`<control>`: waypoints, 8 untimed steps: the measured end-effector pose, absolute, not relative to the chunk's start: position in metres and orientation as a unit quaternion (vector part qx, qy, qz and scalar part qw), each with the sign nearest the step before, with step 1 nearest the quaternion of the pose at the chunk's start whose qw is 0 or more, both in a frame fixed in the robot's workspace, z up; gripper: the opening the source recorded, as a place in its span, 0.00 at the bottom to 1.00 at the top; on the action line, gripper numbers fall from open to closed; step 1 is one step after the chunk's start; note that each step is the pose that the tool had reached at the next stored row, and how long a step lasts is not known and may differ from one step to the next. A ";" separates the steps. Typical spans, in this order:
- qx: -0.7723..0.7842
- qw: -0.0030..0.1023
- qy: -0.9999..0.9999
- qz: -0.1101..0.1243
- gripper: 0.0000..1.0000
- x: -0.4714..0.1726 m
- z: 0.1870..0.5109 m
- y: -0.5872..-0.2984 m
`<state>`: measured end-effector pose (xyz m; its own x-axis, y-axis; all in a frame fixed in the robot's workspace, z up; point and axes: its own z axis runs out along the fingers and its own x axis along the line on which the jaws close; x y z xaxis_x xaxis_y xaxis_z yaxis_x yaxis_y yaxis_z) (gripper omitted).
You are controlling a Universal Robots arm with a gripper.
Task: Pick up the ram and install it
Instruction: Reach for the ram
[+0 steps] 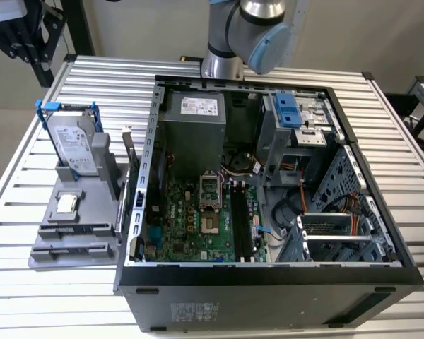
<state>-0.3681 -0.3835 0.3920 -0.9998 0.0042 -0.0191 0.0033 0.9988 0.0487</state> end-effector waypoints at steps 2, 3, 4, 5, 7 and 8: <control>0.002 0.010 1.000 0.024 0.00 -0.368 0.392 -0.384; 0.002 0.010 1.000 0.024 0.00 -0.368 0.392 -0.384; 0.002 0.010 1.000 0.024 0.00 -0.368 0.392 -0.384; 0.002 0.010 1.000 0.024 0.00 -0.368 0.392 -0.384; 0.002 0.010 1.000 0.024 0.00 -0.369 0.392 -0.384; 0.002 0.010 1.000 0.024 0.00 -0.369 0.392 -0.385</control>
